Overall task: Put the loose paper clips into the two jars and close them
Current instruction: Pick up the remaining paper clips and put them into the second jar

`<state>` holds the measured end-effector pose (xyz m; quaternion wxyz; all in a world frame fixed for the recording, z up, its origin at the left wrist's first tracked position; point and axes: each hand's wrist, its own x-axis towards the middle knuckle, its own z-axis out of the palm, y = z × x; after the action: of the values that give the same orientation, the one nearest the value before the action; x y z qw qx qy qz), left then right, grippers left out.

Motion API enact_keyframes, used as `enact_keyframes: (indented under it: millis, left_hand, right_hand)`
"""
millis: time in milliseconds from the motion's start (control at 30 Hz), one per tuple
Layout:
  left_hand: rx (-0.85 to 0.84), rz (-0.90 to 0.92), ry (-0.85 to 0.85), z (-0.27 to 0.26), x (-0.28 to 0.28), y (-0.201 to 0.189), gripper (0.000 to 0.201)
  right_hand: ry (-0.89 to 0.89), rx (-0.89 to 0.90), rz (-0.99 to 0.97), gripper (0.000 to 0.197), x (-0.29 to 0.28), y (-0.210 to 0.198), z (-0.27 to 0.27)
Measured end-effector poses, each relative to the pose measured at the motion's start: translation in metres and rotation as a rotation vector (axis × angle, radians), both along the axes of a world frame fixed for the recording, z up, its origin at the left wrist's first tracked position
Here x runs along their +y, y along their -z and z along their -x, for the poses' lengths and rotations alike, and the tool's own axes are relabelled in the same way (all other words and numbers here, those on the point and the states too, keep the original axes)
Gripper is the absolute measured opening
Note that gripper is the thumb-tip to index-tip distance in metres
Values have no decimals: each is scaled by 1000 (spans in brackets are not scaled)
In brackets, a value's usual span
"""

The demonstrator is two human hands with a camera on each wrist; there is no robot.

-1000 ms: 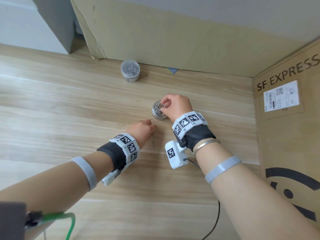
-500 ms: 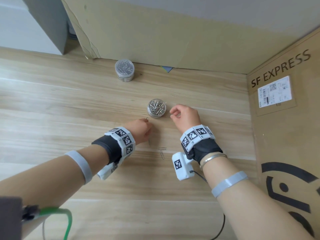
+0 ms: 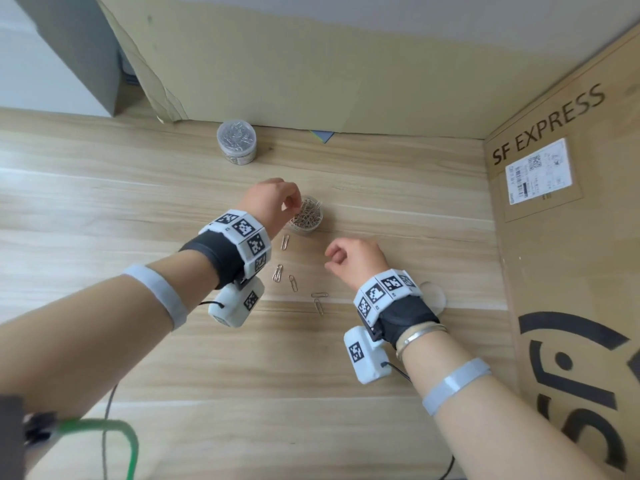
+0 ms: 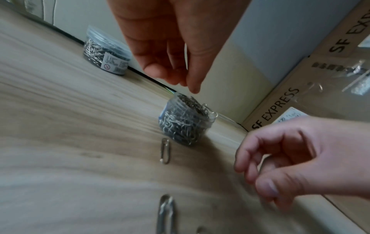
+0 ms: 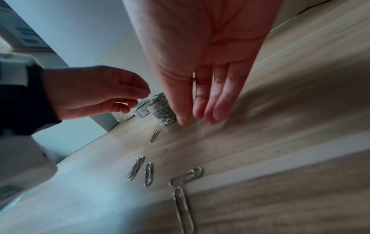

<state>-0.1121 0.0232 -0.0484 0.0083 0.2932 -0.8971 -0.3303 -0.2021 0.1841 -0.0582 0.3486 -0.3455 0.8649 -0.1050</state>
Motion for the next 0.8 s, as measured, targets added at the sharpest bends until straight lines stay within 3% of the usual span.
enact_keyframes:
  millis: [167, 333, 400, 500, 600, 800]
  left_hand:
    - [-191, -4, 104, -28, 10, 6, 16]
    - [-379, -44, 226, -42, 20, 19, 54]
    - [-385, -47, 229, -42, 20, 21, 63]
    - [-399, -43, 223, -43, 20, 22, 66]
    - [-397, -38, 203, -43, 22, 23, 52]
    - [-372, -56, 131, -47, 22, 26, 34]
  right_hand:
    - [-214, -18, -146, 53, 0, 0, -11]
    - [-337, 31, -180, 67, 3, 2, -23]
    - [-354, 47, -179, 63, 4, 3, -24]
    - [-299, 20, -161, 40, 5, 2, -22]
    - [-310, 22, -172, 22, 4, 2, -20]
    - [-345, 46, -184, 17, 0, 8, -27]
